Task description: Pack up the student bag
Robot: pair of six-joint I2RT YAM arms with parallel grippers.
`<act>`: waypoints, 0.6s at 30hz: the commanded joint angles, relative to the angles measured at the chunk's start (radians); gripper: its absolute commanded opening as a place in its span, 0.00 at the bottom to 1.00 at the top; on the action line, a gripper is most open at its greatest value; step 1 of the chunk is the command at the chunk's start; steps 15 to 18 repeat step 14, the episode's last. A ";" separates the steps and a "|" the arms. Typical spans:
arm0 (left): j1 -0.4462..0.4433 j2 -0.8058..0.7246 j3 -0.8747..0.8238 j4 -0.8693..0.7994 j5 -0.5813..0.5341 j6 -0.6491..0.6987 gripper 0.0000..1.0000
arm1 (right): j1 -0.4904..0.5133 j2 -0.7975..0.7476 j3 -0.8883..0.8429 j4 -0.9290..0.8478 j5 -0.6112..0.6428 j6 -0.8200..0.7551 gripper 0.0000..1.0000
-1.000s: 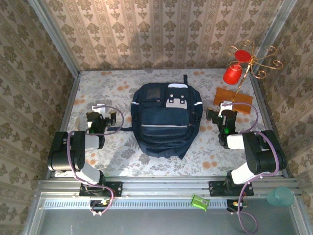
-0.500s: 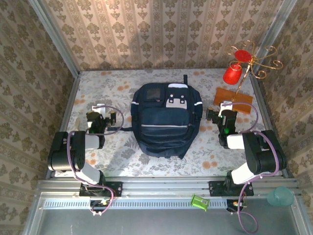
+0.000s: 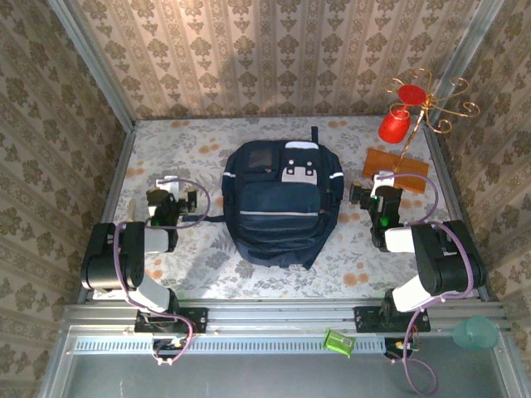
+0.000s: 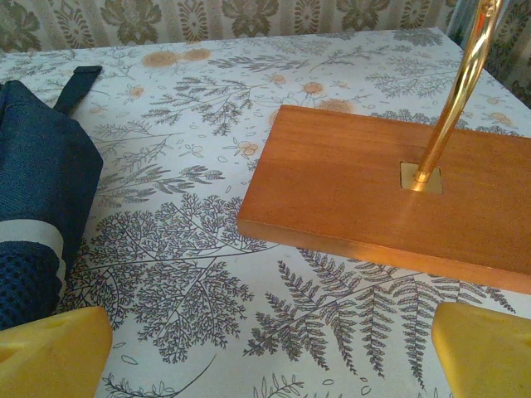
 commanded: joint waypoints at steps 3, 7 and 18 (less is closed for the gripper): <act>0.002 -0.004 0.016 0.024 0.014 -0.022 1.00 | 0.000 0.005 0.010 0.035 -0.003 -0.020 1.00; 0.003 -0.003 0.018 0.023 0.014 -0.021 1.00 | 0.001 0.005 0.011 0.033 -0.003 -0.020 1.00; 0.001 -0.005 0.016 0.025 0.014 -0.021 1.00 | 0.000 0.005 0.011 0.035 -0.004 -0.020 1.00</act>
